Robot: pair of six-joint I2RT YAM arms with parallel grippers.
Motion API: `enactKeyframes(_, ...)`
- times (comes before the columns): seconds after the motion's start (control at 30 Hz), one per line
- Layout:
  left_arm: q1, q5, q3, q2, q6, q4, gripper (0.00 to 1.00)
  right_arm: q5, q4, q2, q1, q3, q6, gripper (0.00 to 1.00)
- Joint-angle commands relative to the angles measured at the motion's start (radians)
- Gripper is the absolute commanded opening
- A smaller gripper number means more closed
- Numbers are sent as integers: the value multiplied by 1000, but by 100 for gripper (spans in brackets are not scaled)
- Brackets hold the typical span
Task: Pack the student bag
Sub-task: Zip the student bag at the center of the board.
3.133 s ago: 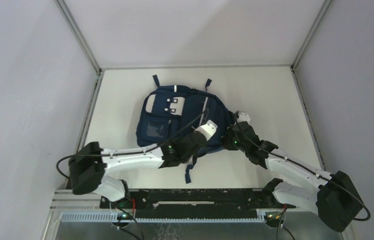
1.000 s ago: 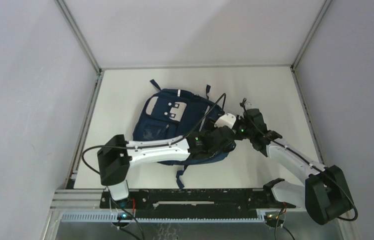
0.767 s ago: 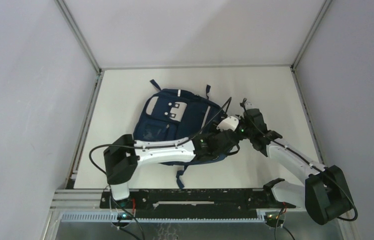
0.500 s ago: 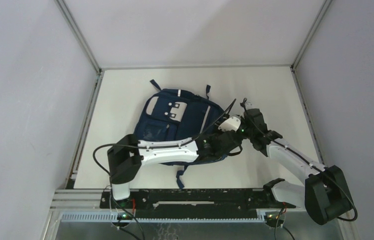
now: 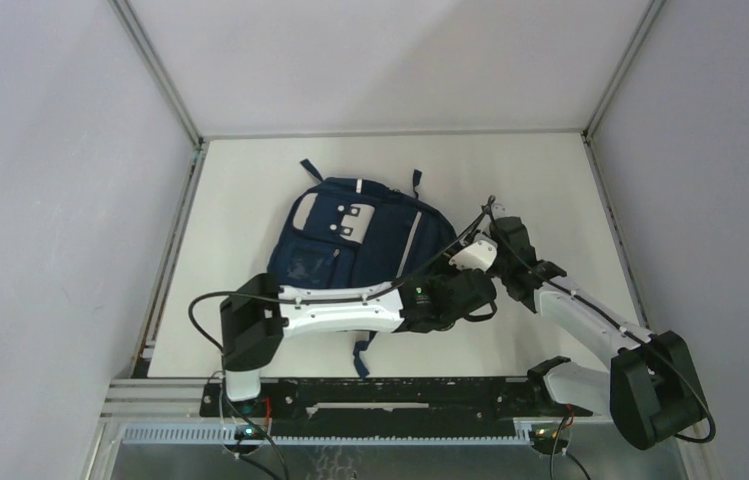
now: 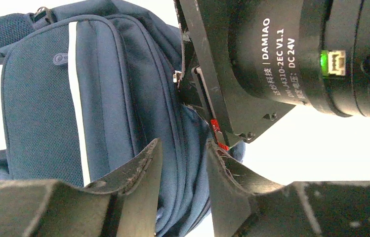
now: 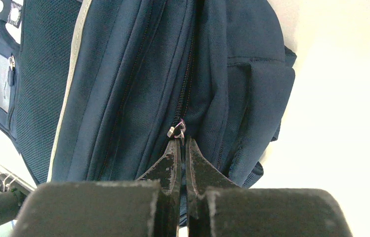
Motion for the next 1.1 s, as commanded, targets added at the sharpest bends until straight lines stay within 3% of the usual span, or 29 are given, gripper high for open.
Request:
enactKeyframes(0.0,2,-36,78,36,7,-30,41,35,19,-9,-22,0,-4,0)
enactKeyframes(0.27,53,46,50,74,-75,-23,44,33,14,-19,-22,-1,-2,0)
enactKeyframes(0.57,79,15,36,101,-74,-23,35,35,2,-39,-22,0,-3,0)
enactKeyframes(0.7,102,26,20,100,-83,-26,26,39,-12,-54,-22,-1,-6,0)
enactKeyframes(0.77,113,37,8,95,-85,-26,17,42,-19,-60,-22,-1,-9,0)
enactKeyframes(0.83,124,48,-6,85,-85,-29,1,45,-25,-63,-22,-2,-11,0)
enactKeyframes(1.07,159,219,-215,-113,-45,114,0,31,-33,-70,-23,-1,-22,0)
